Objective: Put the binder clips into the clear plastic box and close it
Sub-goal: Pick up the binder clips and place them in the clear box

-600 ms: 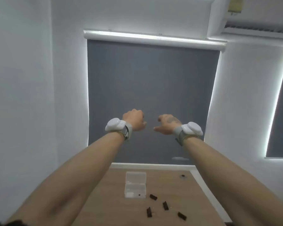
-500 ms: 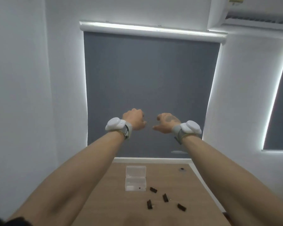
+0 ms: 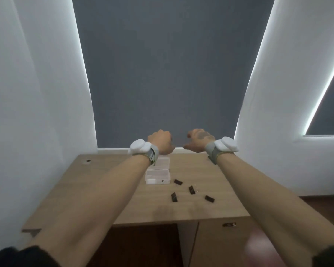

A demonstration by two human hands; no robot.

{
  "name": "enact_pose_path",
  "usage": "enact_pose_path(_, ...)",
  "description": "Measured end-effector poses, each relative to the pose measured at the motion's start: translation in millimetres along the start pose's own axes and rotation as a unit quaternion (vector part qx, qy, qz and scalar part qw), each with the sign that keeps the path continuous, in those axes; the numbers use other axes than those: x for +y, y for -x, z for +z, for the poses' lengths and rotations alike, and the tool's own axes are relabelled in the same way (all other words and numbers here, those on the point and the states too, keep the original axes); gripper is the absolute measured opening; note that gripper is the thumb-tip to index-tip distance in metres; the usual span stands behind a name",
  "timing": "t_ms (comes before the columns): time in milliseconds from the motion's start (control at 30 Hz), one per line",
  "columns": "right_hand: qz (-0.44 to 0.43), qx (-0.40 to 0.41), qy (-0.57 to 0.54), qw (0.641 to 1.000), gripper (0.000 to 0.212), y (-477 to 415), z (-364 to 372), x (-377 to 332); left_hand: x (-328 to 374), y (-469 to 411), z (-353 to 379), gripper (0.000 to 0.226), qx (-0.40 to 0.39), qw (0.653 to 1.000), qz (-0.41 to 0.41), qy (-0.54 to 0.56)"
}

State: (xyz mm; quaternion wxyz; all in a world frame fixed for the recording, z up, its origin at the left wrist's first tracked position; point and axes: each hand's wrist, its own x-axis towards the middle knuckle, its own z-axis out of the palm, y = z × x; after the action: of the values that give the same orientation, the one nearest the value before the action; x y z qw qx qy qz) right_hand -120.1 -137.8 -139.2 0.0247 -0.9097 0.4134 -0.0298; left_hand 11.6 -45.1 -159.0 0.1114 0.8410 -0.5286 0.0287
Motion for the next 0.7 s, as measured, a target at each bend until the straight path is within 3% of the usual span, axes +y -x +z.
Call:
enact_pose_path(167,0.009,-0.046,-0.005,0.999,0.066,-34.1,47.6,24.6,9.6,-27.0,57.8,0.04,-0.043,0.999,0.005,0.0)
enact_pose_path(700,-0.023,-0.172,0.021,0.985,0.056,-135.0,151.3,101.5,31.5,-121.3,195.0,0.037,-0.152,0.988,0.006,0.02)
